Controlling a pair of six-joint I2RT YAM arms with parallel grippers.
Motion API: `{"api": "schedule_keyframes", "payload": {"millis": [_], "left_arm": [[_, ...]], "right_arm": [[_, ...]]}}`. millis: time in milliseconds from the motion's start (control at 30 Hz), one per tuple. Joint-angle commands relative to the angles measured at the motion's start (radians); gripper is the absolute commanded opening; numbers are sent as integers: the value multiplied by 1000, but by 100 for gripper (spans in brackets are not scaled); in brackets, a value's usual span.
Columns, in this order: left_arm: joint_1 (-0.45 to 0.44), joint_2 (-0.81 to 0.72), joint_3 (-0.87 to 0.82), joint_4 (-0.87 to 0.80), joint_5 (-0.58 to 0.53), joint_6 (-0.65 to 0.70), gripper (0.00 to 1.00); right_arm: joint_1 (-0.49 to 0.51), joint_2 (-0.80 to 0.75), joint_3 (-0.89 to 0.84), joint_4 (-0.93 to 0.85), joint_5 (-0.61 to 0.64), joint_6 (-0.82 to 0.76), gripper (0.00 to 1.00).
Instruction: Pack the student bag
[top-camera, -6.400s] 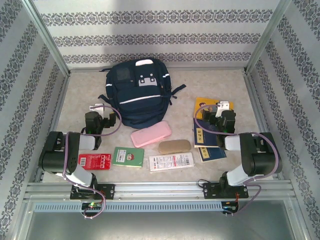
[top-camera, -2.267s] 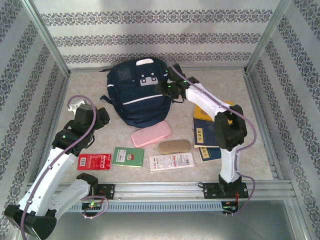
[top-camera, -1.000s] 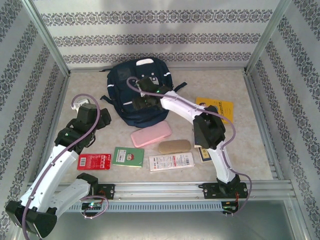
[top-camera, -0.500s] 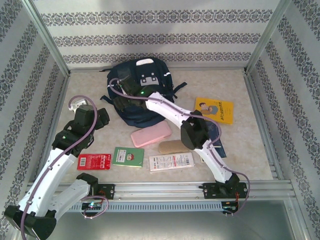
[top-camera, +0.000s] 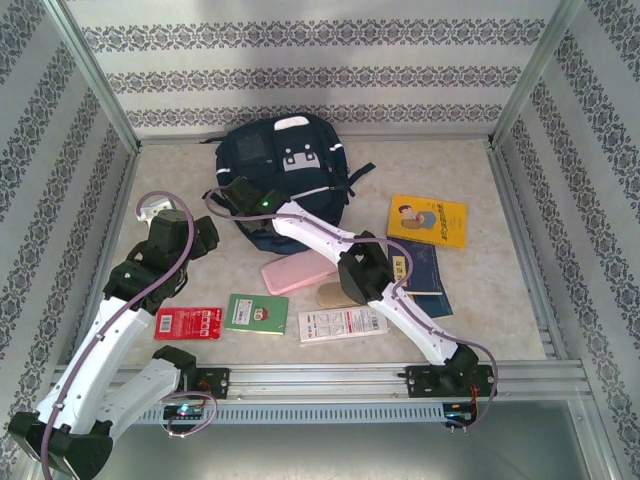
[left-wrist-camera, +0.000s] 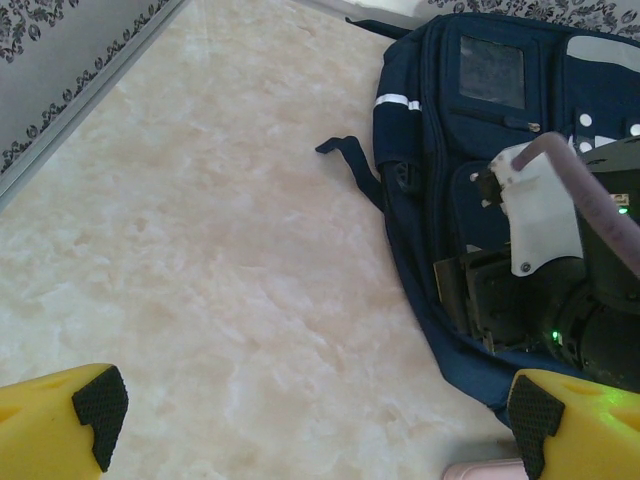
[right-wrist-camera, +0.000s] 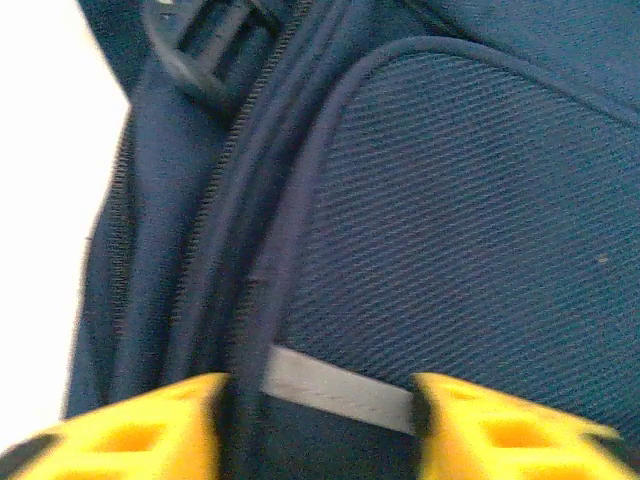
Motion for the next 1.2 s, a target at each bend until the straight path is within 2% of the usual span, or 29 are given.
{"api": "schedule_keyframes", "payload": {"millis": [0,100,167,533,800,1000,1167], "left_arm": [[0,-14,-2,16,0,6,99],[3,-13,-1,15,0,6,99],[3,-13,-1,15,0,4,99],[9,-23,-2,10,-14,-1,99],[10,-18,-2,9,-8,-1,99],[10,1,4,7,7,-16,99],[9,-2,17,-8,13,-37,98]], "right_arm": [[-40,41,13,-69,40,2,26],[-56,13,0,-58,-23,15,7],[-69,-31,-28,-31,-69,23,0],[-152,-270,-88,42,-292,90,0],[-239,-400,-244,153,-545,270,0],[-219,-335,-141,180,-720,424,0],[-147,-166,79,240,-801,592,0]]}}
